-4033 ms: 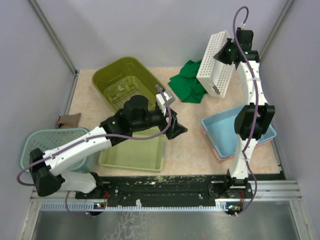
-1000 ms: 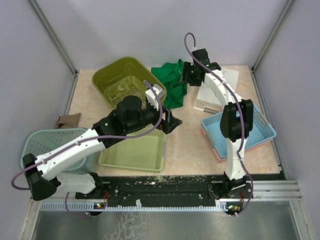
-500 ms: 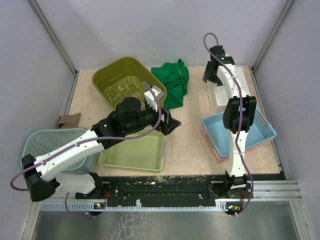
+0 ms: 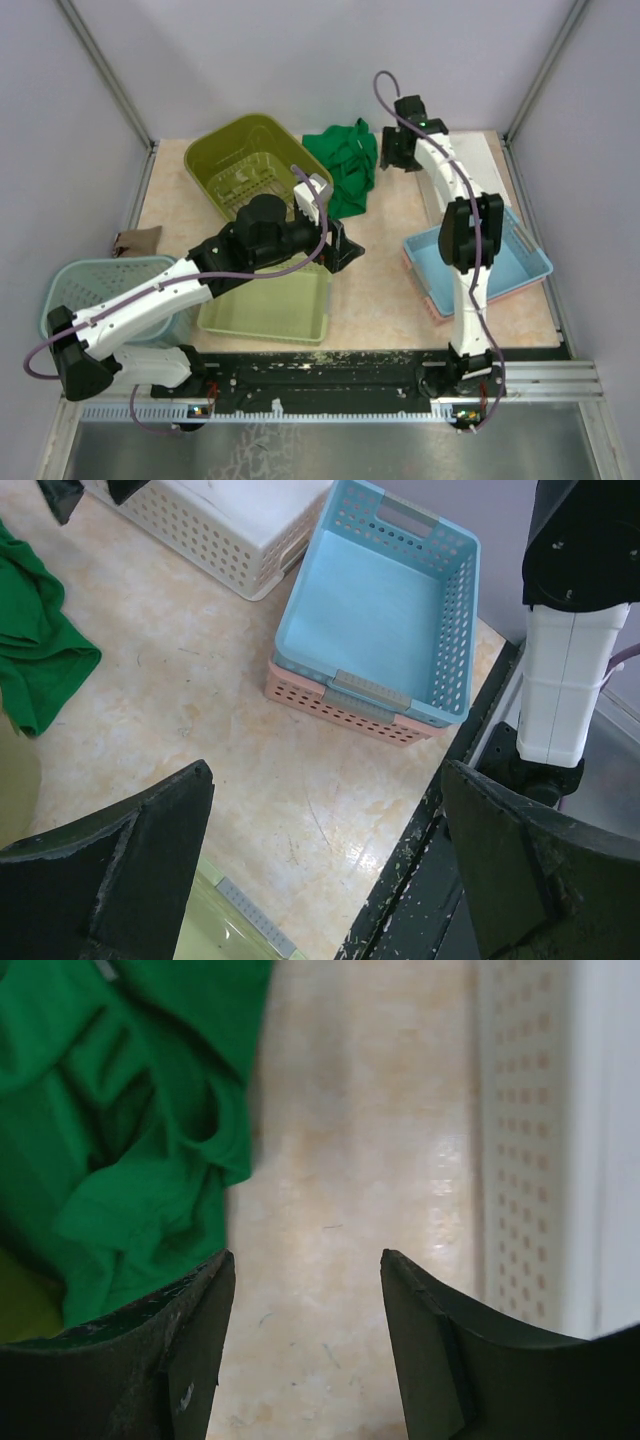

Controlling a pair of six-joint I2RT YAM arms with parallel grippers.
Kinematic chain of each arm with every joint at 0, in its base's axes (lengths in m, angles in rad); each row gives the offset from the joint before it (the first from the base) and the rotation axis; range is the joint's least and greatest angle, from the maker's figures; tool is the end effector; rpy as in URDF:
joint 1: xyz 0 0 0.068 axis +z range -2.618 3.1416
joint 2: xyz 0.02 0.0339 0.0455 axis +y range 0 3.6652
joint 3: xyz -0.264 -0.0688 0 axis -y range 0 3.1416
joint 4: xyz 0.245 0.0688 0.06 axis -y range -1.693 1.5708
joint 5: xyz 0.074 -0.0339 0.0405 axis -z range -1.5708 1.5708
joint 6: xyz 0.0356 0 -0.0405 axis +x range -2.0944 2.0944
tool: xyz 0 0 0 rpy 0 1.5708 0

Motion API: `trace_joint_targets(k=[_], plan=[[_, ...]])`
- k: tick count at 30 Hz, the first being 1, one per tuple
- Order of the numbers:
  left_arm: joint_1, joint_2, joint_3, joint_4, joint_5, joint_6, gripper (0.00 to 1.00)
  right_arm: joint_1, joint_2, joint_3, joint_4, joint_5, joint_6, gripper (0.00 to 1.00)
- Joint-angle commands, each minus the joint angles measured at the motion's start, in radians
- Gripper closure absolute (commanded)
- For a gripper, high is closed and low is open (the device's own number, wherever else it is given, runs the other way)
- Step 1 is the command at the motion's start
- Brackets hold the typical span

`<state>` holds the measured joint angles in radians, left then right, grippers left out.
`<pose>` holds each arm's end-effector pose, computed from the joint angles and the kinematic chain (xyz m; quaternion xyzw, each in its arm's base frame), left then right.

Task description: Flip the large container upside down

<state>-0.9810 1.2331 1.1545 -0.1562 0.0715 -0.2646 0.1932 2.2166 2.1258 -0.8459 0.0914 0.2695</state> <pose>0.1581 -0.2408 0.3777 0.2958 0.7270 -0.3839 0.4864 0.4846 0.0915 0.2737 0.0504 0.9479 0.0292 0.3131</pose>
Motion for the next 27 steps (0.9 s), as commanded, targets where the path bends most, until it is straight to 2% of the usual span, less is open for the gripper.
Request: trace_joint_targets(k=[1,6,12,17,21,27], plan=[[0.001,0.002,0.0,0.026,0.003,0.011,0.0,0.041,0.025,0.052,0.014,0.002,-0.077,0.4],[0.001,0.003,-0.004,0.02,0.007,0.008,0.0,0.005,0.121,0.131,-0.055,0.096,-0.09,0.39],[0.001,0.016,0.0,0.016,0.011,0.013,0.0,-0.109,0.145,0.155,-0.055,0.178,-0.047,0.38],[0.001,0.033,0.009,0.018,0.025,0.011,0.0,-0.15,0.195,0.256,-0.09,0.292,-0.033,0.37],[0.001,0.052,0.019,0.022,0.035,0.007,0.0,-0.147,0.172,0.257,-0.088,0.22,-0.014,0.37],[-0.001,0.072,0.031,0.028,0.046,0.0,0.0,-0.069,-0.061,0.089,0.024,0.094,-0.025,0.37]])
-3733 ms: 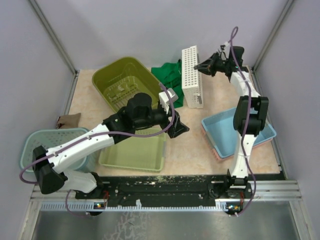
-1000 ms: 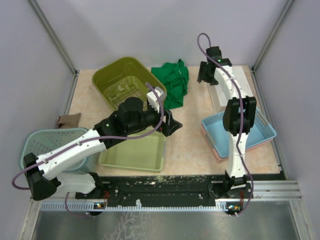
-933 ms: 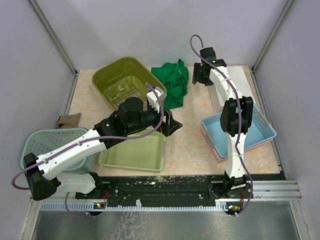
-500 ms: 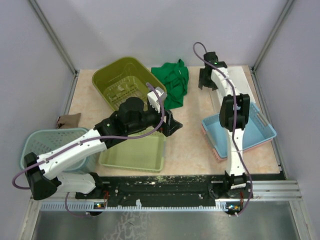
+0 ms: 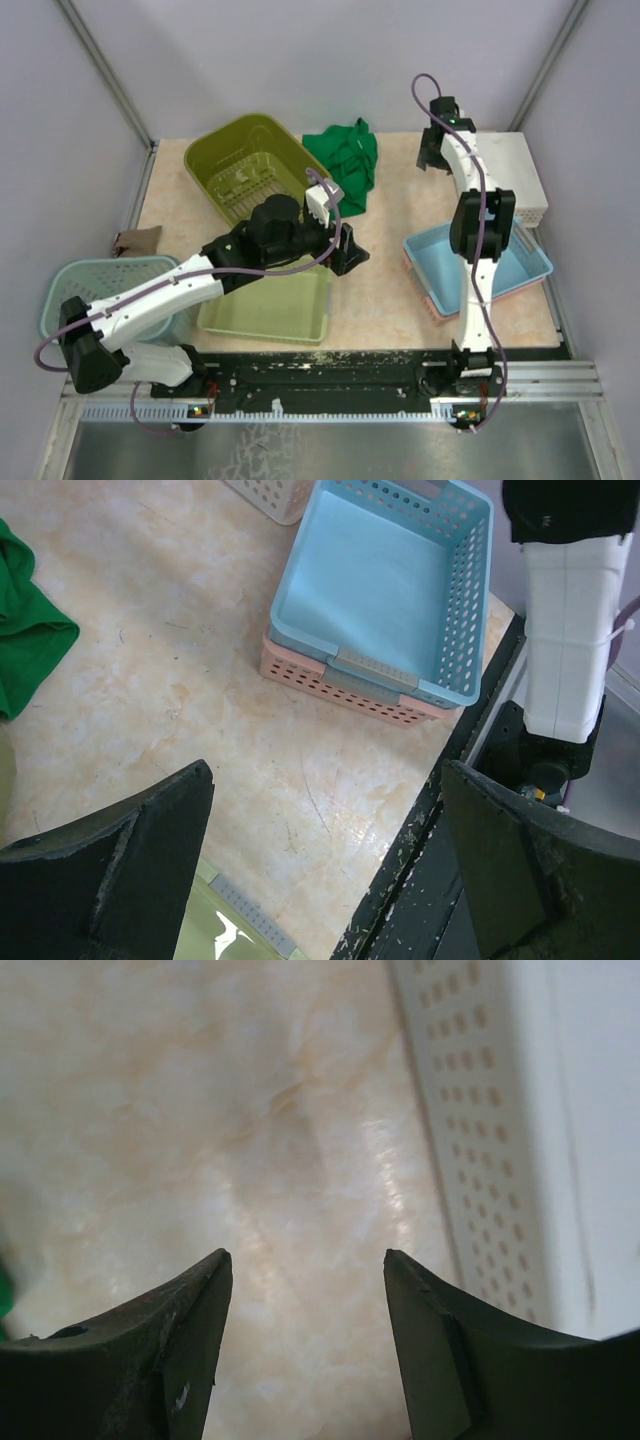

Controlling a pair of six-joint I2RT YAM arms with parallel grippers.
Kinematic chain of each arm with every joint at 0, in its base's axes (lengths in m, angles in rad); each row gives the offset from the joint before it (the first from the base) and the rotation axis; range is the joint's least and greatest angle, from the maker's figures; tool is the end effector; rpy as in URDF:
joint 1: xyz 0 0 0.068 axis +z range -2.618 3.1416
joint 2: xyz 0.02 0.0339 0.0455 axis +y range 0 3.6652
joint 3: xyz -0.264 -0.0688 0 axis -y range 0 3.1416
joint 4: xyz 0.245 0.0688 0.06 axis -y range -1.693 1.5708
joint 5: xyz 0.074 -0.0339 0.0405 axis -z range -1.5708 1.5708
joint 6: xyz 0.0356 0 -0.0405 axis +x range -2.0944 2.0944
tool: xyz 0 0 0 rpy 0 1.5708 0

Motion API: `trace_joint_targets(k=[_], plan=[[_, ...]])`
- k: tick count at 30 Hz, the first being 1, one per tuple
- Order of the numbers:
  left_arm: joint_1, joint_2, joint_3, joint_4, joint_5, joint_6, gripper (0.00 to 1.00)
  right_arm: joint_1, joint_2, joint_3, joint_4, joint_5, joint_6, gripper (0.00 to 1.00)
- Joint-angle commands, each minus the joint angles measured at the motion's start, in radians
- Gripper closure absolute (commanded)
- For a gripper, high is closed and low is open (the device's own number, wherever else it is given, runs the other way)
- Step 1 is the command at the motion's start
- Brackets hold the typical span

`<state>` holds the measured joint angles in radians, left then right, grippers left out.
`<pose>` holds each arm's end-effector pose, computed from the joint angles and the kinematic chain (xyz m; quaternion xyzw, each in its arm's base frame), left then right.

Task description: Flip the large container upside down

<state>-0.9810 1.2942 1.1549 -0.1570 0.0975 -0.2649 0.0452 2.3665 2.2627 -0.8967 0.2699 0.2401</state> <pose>0.1659 -0.2542 0.3609 0.3085 0.7417 -0.3785 0.4598 0.5169 0.0139 0.2414 0.1302 0.9427 -0.0882 0.2943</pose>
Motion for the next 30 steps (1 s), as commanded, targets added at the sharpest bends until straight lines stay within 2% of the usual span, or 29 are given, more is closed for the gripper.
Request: trace_joint_targets(k=[1,5,11,14,17,22,30], plan=[[0.0,0.013,0.03,0.033,0.016,0.003,0.0,0.091,-0.251,-0.058,0.074,-0.097,0.007,0.37],[-0.001,0.021,0.027,0.053,0.01,0.007,0.0,0.111,-0.429,-0.185,0.068,-0.083,0.088,0.37],[-0.001,0.027,0.021,0.061,0.035,0.014,0.0,0.101,-0.765,-0.584,0.052,0.133,0.279,0.37],[-0.001,0.022,0.001,0.077,0.045,0.016,0.0,0.059,-0.916,-0.802,0.057,0.071,0.369,0.38],[-0.001,0.02,-0.014,0.091,0.053,0.016,0.0,0.005,-1.02,-0.953,0.05,0.001,0.47,0.38],[-0.002,0.021,-0.032,0.112,0.081,0.005,0.0,-0.006,-1.064,-1.063,0.101,-0.074,0.565,0.38],[-0.004,-0.011,-0.072,0.127,0.099,-0.011,0.0,-0.005,-0.994,-1.065,0.148,-0.065,0.675,0.38]])
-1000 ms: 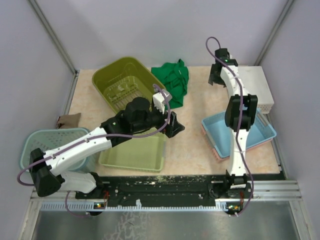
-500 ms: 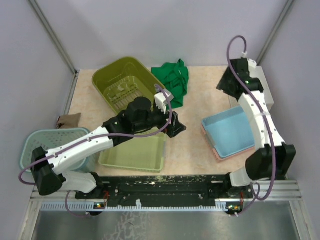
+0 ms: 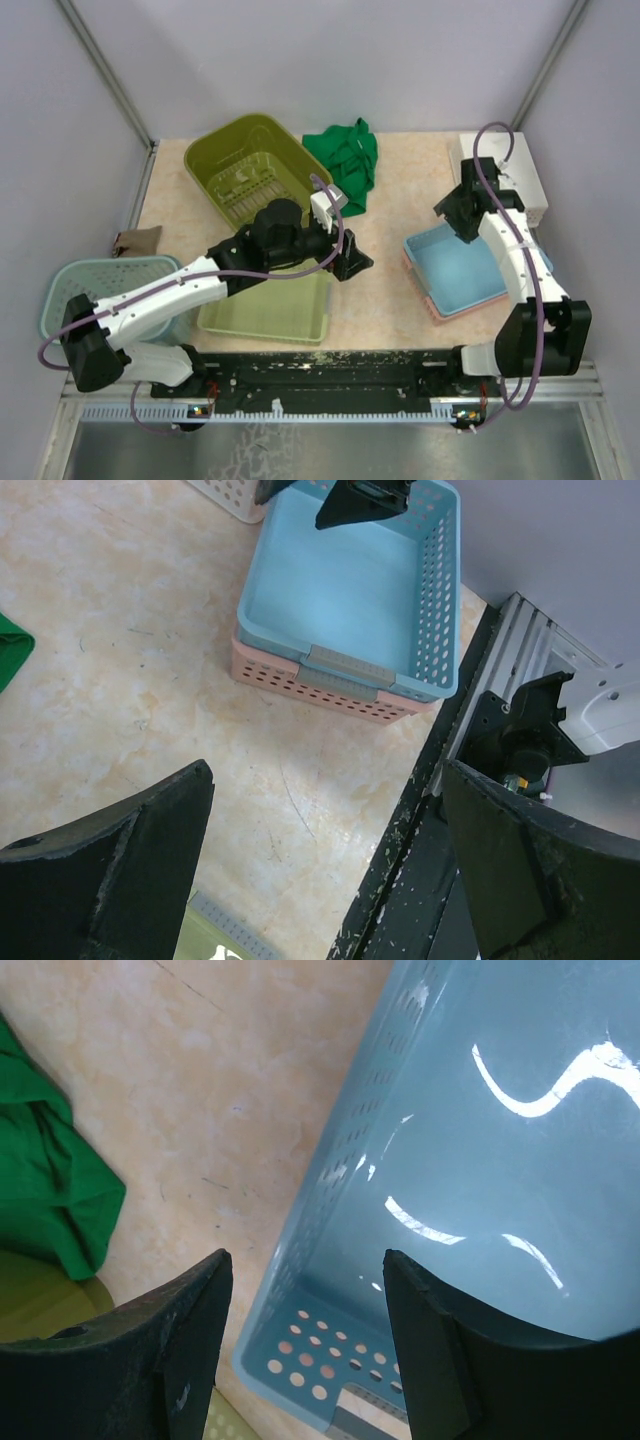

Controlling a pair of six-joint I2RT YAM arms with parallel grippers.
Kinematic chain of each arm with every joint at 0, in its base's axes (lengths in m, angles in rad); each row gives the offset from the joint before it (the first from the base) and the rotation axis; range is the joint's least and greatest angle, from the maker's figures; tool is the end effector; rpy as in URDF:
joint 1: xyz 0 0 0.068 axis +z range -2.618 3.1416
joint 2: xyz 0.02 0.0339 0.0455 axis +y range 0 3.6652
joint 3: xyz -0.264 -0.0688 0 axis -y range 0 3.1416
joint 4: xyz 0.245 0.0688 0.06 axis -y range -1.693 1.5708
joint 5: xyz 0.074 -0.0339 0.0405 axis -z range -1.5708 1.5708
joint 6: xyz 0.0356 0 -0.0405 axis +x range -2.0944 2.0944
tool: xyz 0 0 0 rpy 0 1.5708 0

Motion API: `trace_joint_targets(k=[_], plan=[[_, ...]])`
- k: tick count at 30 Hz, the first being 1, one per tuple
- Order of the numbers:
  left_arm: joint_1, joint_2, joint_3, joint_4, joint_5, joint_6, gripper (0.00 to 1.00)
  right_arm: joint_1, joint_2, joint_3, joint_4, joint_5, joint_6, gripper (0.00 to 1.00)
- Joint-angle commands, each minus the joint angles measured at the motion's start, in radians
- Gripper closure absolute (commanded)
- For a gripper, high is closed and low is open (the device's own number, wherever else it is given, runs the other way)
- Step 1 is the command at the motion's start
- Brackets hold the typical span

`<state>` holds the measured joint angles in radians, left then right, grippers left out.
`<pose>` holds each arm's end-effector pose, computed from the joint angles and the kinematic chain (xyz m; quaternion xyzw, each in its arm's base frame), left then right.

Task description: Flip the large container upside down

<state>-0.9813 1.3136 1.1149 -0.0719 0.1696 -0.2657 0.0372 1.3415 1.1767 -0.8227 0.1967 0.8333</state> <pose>0.1673 -0.2610 0.3501 0.3258 0.7250 -0.4069 0.4502 0.2716 0.0031 0.2987 0.3955 0.8677 0.0354 0.2991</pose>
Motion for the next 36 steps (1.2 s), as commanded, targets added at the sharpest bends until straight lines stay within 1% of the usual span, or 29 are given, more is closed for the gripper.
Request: trace_joint_targets(k=[1,6,10,15,20,22,25,31,36], plan=[[-0.004,-0.034,-0.036,0.043,0.029,-0.012,0.0,0.002,0.041,0.021,0.083,0.016,0.084,0.38],[-0.005,-0.042,-0.053,0.047,0.045,-0.021,0.0,0.001,0.104,0.035,0.102,0.057,0.112,0.38],[-0.005,-0.045,-0.052,0.042,0.053,-0.02,0.0,-0.008,0.151,0.067,0.072,0.083,0.121,0.5],[-0.005,-0.044,-0.051,0.041,0.052,-0.011,0.0,-0.009,0.163,0.046,0.072,0.092,0.115,0.62],[-0.005,-0.031,-0.041,0.041,0.06,-0.005,0.0,-0.018,0.171,0.039,0.054,0.092,0.107,0.65],[-0.005,-0.027,-0.038,0.04,0.061,-0.004,0.0,-0.019,0.161,0.039,0.041,0.098,0.104,0.68],[-0.005,-0.021,-0.033,0.038,0.062,0.001,0.0,-0.019,0.126,0.036,0.023,0.105,0.102,0.77],[-0.005,-0.007,-0.02,0.035,0.07,0.008,0.0,-0.019,0.033,0.033,-0.028,0.125,0.094,0.99],[-0.005,0.01,-0.009,0.036,0.075,0.008,0.0,-0.019,-0.077,0.04,-0.08,0.152,0.067,1.0]])
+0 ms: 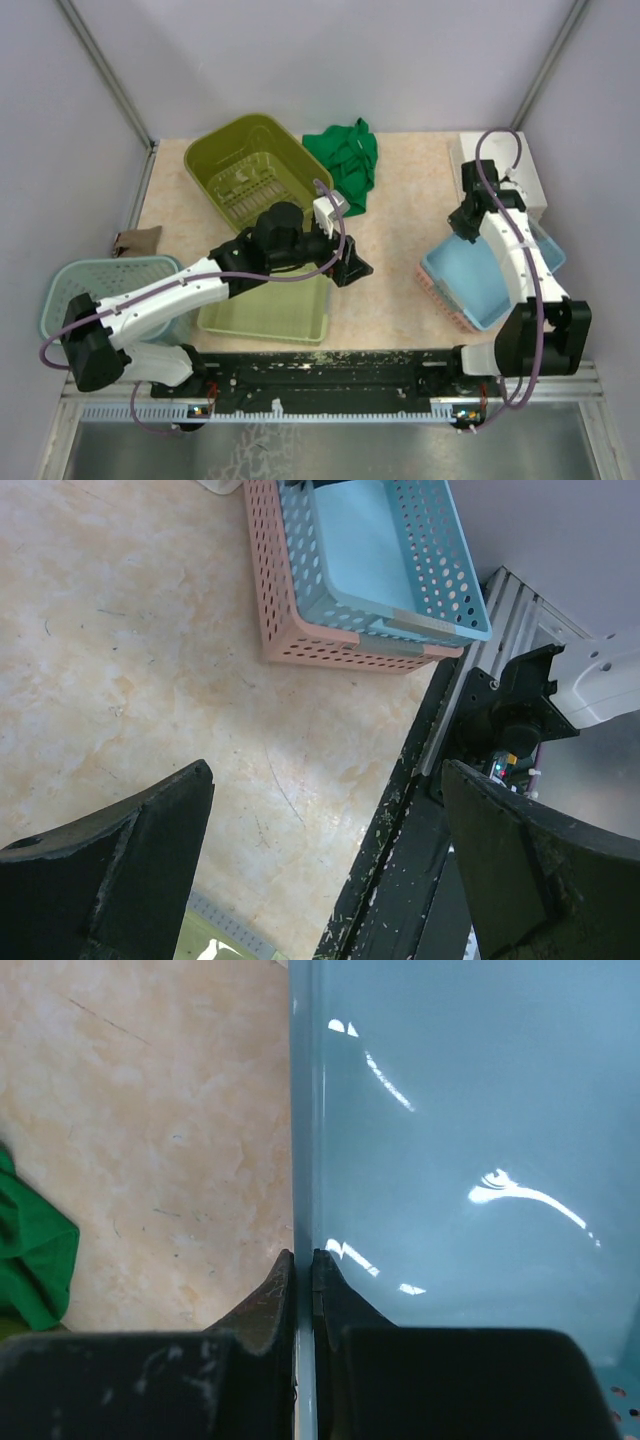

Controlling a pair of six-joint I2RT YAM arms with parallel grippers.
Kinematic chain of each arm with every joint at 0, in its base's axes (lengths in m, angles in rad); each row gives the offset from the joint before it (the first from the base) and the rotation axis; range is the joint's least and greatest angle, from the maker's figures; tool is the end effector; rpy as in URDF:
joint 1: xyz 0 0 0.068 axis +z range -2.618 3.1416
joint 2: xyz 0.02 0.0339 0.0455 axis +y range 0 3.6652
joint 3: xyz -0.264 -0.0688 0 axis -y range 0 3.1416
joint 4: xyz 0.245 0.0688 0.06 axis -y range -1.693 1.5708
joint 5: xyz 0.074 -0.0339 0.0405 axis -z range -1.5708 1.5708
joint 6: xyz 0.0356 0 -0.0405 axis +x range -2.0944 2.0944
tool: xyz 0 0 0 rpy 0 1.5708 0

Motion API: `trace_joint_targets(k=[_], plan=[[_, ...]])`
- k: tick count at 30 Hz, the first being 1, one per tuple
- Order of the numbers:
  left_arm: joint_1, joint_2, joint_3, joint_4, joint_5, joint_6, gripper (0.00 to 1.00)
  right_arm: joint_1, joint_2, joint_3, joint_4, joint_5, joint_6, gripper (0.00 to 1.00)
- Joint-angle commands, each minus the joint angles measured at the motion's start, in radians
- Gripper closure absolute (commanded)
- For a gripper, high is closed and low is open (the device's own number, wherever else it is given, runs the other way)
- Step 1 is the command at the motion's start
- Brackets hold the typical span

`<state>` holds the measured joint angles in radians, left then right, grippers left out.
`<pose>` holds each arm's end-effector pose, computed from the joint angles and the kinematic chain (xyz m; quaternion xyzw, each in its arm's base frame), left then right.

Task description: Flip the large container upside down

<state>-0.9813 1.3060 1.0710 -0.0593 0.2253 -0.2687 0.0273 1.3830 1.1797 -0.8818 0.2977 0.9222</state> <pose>0.1642 -0.2597 0.3381 0.3411 0.7246 -0.4196 0.4273 0.2734 -0.0030 0.2866 0.4475 0.8500 -0.0193 0.2773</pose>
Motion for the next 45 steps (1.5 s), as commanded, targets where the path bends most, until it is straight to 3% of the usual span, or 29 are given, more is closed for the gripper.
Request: trace_joint_targets(k=[1,10,32,39,45], plan=[[-0.005,0.024,0.041,0.021,0.022,0.011,0.0,-0.009,-0.142,0.039,-0.028,0.055,-0.025,1.0],[-0.005,0.035,0.047,0.02,0.021,0.015,0.0,-0.009,-0.3,0.215,-0.107,0.044,-0.042,1.0],[-0.005,0.025,0.02,0.041,0.023,0.008,0.0,-0.009,-0.297,0.418,-0.057,-0.08,-0.124,1.0],[-0.005,0.009,0.014,0.039,0.009,0.01,0.0,-0.009,-0.296,0.425,0.123,-0.309,-0.27,1.0],[-0.005,-0.028,0.003,0.027,-0.04,0.014,0.0,0.0,-0.198,0.466,0.286,-0.518,-0.329,1.0]])
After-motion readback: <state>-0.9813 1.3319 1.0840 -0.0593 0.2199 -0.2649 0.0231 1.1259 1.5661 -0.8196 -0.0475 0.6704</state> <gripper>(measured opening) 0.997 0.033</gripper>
